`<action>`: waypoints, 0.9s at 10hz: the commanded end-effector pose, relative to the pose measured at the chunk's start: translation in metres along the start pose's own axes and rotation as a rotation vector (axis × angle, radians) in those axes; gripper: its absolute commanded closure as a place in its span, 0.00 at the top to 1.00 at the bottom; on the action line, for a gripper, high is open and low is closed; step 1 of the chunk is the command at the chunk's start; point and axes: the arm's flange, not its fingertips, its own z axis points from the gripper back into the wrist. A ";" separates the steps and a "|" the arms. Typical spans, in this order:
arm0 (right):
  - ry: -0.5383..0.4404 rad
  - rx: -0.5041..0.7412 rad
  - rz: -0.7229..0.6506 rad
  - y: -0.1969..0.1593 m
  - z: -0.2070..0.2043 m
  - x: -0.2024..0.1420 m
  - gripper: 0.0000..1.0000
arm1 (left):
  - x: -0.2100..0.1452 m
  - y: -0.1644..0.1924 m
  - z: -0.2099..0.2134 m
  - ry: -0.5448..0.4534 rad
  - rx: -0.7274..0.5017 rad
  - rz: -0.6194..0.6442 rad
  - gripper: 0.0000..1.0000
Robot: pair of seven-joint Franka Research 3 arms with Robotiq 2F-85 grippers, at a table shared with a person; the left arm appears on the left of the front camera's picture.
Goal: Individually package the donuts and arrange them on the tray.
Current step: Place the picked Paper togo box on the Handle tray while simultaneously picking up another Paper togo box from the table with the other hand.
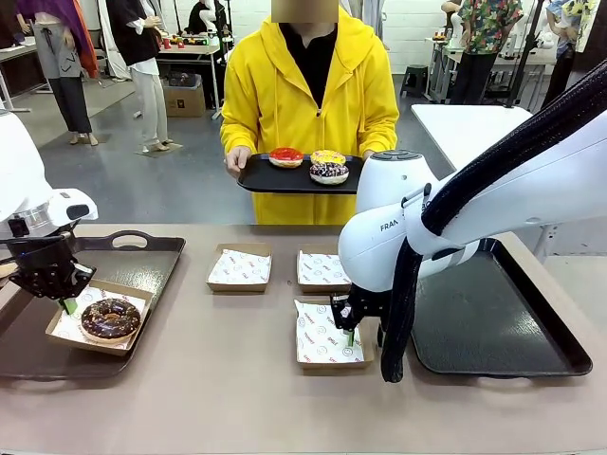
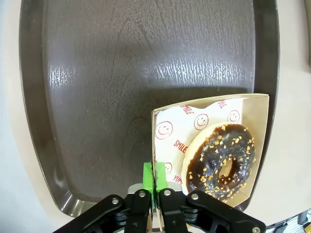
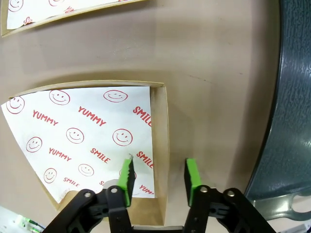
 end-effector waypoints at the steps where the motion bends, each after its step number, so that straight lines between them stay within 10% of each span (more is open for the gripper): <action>1: -0.023 -0.013 -0.016 0.007 -0.002 0.005 0.00 | -0.001 0.000 0.000 -0.008 -0.004 -0.019 0.61; 2: -0.022 -0.013 -0.017 0.007 -0.002 0.005 0.00 | -0.001 0.001 0.001 -0.008 -0.004 -0.019 1.00; 3: -0.022 -0.014 -0.017 0.008 -0.002 0.005 0.00 | -0.001 0.001 0.001 -0.007 -0.004 -0.019 0.64; 4: -0.019 -0.014 -0.019 0.007 -0.002 0.005 0.00 | -0.001 0.001 0.001 -0.004 -0.004 -0.020 1.00; 9: -0.013 -0.012 -0.029 0.005 -0.003 0.005 0.00 | -0.001 0.001 0.000 0.013 -0.013 -0.017 1.00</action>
